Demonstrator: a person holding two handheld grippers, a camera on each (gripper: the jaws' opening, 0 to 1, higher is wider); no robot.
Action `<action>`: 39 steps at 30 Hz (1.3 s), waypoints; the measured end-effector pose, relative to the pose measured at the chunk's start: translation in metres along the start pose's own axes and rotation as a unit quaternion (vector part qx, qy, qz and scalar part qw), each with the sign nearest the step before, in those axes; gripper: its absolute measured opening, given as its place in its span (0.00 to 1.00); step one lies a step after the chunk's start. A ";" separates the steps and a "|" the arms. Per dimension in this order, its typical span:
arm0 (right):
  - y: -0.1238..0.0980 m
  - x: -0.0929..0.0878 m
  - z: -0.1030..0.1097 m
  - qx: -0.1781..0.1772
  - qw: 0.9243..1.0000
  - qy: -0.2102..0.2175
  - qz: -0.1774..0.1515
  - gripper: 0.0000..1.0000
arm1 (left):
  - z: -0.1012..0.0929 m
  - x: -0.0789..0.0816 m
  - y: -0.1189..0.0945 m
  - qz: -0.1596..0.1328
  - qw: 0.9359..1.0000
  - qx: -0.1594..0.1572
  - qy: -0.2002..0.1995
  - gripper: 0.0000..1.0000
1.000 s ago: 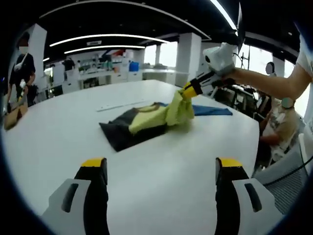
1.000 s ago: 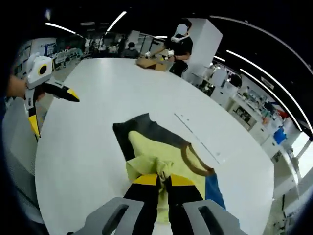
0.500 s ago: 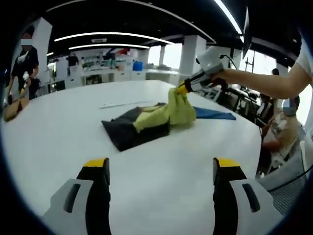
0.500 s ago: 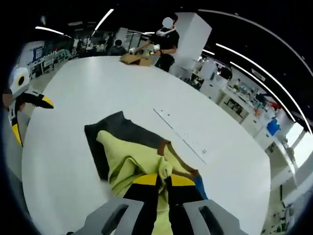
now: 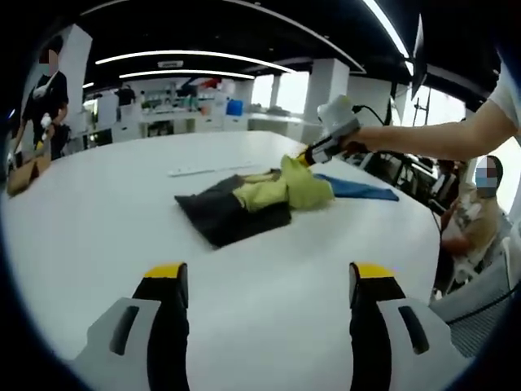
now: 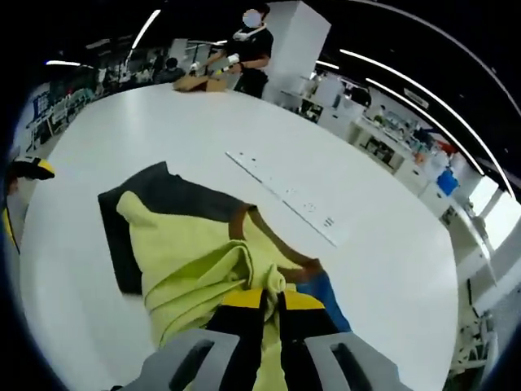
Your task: Fold the garment on the visible template until the final outline fits inside the template.
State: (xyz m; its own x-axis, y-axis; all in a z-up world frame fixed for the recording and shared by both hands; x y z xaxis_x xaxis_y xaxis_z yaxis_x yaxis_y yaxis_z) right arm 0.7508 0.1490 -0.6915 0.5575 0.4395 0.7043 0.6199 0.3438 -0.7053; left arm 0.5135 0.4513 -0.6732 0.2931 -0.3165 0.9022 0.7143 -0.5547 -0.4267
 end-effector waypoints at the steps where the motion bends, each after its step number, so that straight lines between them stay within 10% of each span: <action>1: 0.004 -0.003 -0.002 0.001 1.000 0.006 0.005 0.01 | 0.000 -0.001 0.001 0.002 1.000 0.000 0.000 0.77; 17: -0.005 -0.013 -0.006 0.008 0.995 0.099 0.004 0.05 | 0.005 -0.002 0.004 0.011 1.000 0.003 -0.012 0.73; 39: -0.070 -0.034 0.023 0.110 0.974 0.191 -0.044 0.43 | -0.008 0.036 0.048 -0.004 1.000 -0.022 -0.007 0.63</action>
State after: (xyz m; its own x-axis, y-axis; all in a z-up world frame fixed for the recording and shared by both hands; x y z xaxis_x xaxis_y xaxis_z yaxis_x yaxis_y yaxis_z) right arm 0.6759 0.1287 -0.6684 0.6992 0.0739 0.7111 0.5637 0.5547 -0.6120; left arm 0.5534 0.4073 -0.6618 0.2958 -0.3014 0.9065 0.6879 -0.5912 -0.4210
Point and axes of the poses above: the point that each gripper's makers call its tool centre point, and the gripper's own axes: y roughly forward along the fingers, z roughly to its left, x roughly out of its top, the point moved 7 cm from there along -y, roughly backward along the fingers, and after that the axes turned 13 degrees about y, right-handed, at the moved point
